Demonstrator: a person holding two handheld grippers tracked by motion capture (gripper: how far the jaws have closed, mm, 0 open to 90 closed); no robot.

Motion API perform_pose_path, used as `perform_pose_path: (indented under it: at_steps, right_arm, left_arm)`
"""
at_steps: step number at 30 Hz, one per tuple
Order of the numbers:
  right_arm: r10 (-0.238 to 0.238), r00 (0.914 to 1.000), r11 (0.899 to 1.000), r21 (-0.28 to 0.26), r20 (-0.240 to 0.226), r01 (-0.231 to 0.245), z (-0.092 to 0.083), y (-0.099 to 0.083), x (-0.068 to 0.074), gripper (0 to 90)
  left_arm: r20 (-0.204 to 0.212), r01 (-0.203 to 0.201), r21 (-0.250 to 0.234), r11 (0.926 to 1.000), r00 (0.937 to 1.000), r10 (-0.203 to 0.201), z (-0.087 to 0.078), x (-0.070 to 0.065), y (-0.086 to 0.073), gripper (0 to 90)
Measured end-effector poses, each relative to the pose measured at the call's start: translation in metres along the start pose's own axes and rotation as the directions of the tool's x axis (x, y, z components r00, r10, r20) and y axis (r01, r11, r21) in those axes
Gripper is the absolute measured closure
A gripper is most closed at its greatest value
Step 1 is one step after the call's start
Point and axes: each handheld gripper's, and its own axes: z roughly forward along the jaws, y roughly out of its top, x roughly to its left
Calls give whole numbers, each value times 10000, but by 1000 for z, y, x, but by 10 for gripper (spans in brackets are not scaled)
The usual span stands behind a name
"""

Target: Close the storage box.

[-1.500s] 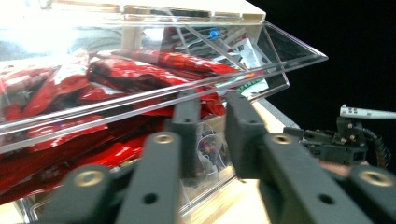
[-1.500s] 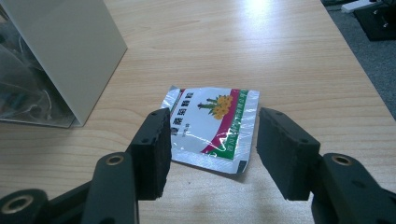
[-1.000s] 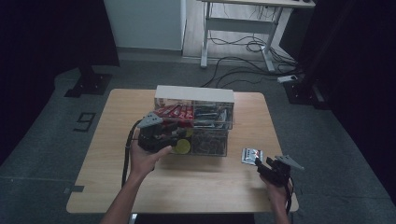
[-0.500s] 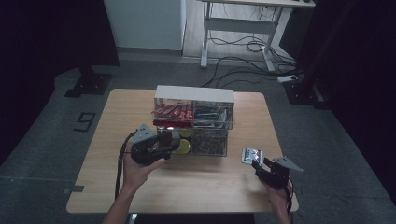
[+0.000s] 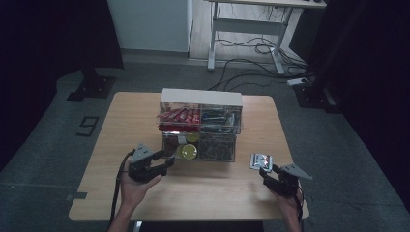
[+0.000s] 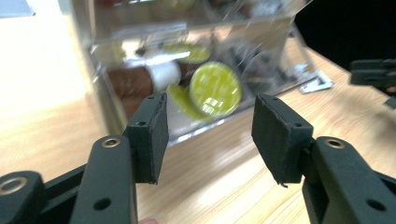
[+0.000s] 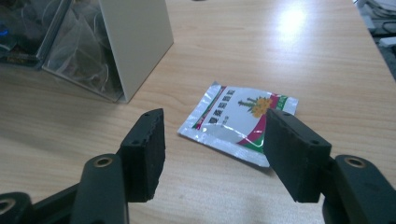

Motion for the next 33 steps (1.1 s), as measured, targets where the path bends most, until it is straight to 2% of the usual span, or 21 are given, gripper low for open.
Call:
perform_pose_path:
  at_steps: [9, 14, 17, 23, 26, 33]
  right_arm:
    - [-154, 9999, 9996, 248, -54, 155, -4, -7, -2, 369]
    - [-334, 9993, 9978, 568, -158, 343, -6, -13, -1, 346]
    - [-444, 9988, 9960, 762, -202, 458, -6, -16, -1, 336]
    - [-695, 9975, 9925, 998, -135, 705, -3, -18, 1, 330]
    - [-838, 9964, 9902, 1114, -133, 848, -1, -19, 2, 327]
    - [-725, 9973, 9920, 1031, -90, 730, -3, -19, 0, 321]
  left_arm:
    - [-414, 297, 600, 9978, 9988, -272, 11, 16, -33, 467]
    - [-465, 528, 956, 9940, 9977, -486, 20, 23, -49, 467]
    - [-595, 478, 1217, 9914, 9974, -408, 23, 25, -54, 465]
    - [-773, 612, 1541, 9862, 9958, -497, 29, 31, -67, 465]
    - [-804, 668, 1526, 9860, 9952, -549, 30, 31, -68, 463]
    - [-855, 656, 1467, 9870, 9949, -534, 29, 32, -69, 458]
